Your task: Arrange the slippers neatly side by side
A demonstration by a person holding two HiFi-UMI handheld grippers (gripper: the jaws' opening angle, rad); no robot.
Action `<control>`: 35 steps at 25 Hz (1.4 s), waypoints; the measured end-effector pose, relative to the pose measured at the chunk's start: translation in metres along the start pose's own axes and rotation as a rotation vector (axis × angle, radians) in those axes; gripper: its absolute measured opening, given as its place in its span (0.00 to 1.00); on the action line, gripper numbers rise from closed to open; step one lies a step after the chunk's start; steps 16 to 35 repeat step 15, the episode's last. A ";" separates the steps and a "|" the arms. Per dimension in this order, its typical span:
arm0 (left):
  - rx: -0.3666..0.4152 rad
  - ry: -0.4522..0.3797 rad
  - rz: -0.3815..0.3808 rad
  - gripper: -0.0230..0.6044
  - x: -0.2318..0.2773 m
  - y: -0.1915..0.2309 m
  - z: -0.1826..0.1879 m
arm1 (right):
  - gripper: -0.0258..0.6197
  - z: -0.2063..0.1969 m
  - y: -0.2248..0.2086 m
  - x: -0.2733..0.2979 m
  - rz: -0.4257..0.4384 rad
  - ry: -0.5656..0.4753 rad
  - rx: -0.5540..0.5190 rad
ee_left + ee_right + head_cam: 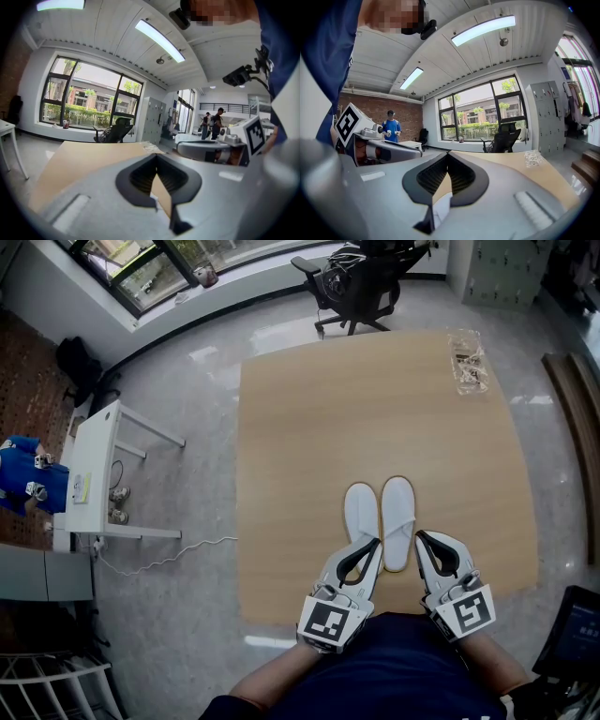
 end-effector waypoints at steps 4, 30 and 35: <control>-0.006 0.005 0.001 0.04 0.000 0.001 -0.002 | 0.06 0.003 -0.001 0.002 -0.008 -0.015 0.002; -0.011 0.011 -0.004 0.04 0.002 0.002 -0.004 | 0.06 0.001 -0.004 0.005 -0.016 -0.013 -0.014; -0.011 0.011 -0.004 0.04 0.002 0.002 -0.004 | 0.06 0.001 -0.004 0.005 -0.016 -0.013 -0.014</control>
Point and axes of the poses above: the fingertips, and each gripper's own axes: x forward along the fingers, y to its left, z out of its top, the point moved 1 cm from there along -x, backward along the fingers, and after that the axes turned 9 degrees about -z, right-handed, at the moved point
